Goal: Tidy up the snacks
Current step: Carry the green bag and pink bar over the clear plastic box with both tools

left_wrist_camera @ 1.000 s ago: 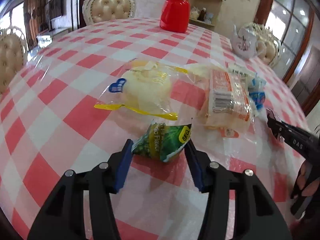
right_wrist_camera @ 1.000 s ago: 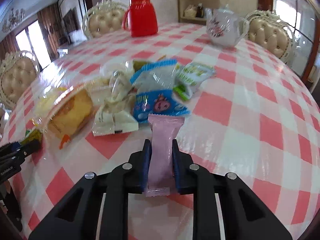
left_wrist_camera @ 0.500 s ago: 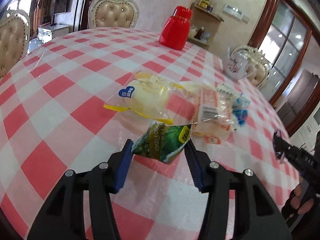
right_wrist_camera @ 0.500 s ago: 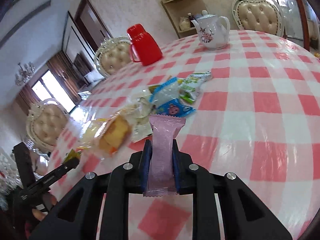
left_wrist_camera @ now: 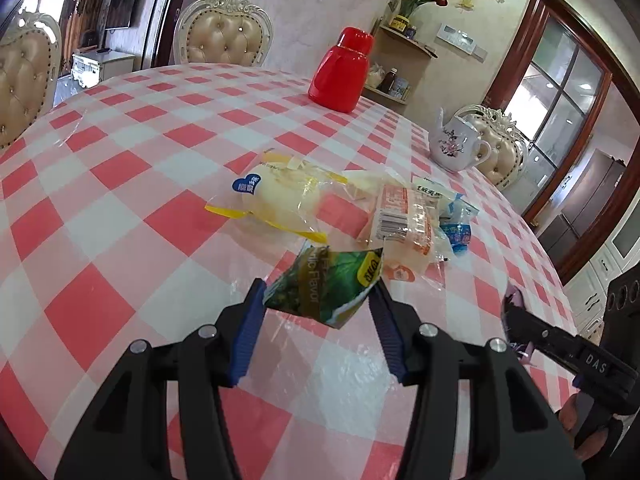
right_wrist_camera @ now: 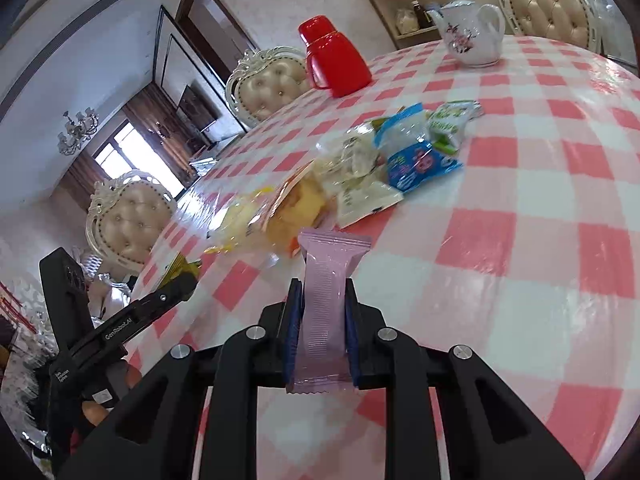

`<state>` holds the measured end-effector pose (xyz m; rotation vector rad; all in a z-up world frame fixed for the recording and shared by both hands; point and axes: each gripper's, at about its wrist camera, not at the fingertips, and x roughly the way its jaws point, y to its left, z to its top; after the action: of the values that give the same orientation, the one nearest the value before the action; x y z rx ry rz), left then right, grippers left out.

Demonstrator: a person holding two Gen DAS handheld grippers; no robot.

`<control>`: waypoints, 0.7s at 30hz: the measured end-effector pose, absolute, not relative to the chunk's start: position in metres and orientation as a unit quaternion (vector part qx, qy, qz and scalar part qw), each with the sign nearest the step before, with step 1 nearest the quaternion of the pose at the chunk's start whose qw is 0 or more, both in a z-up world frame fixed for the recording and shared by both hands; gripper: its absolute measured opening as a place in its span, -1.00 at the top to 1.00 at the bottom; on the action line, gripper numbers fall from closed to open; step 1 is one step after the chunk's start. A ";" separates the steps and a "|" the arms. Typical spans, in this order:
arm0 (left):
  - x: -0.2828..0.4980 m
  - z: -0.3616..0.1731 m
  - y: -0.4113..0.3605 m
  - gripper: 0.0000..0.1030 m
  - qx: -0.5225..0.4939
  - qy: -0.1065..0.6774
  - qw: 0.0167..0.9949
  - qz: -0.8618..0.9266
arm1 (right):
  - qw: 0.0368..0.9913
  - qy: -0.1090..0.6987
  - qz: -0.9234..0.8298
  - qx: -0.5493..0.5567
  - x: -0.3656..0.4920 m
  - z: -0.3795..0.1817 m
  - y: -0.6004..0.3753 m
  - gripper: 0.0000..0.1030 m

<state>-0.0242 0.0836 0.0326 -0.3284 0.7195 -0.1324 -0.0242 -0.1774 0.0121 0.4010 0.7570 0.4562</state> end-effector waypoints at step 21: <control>-0.104 0.043 0.110 -0.02 -0.123 0.345 0.930 0.005 | 0.869 0.371 0.282 0.170 -0.070 0.009 -0.111 0.61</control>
<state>-0.1037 0.1101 0.0434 -0.2522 0.7071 0.0110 -0.0698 -0.1106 0.0092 0.3547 0.7756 0.5899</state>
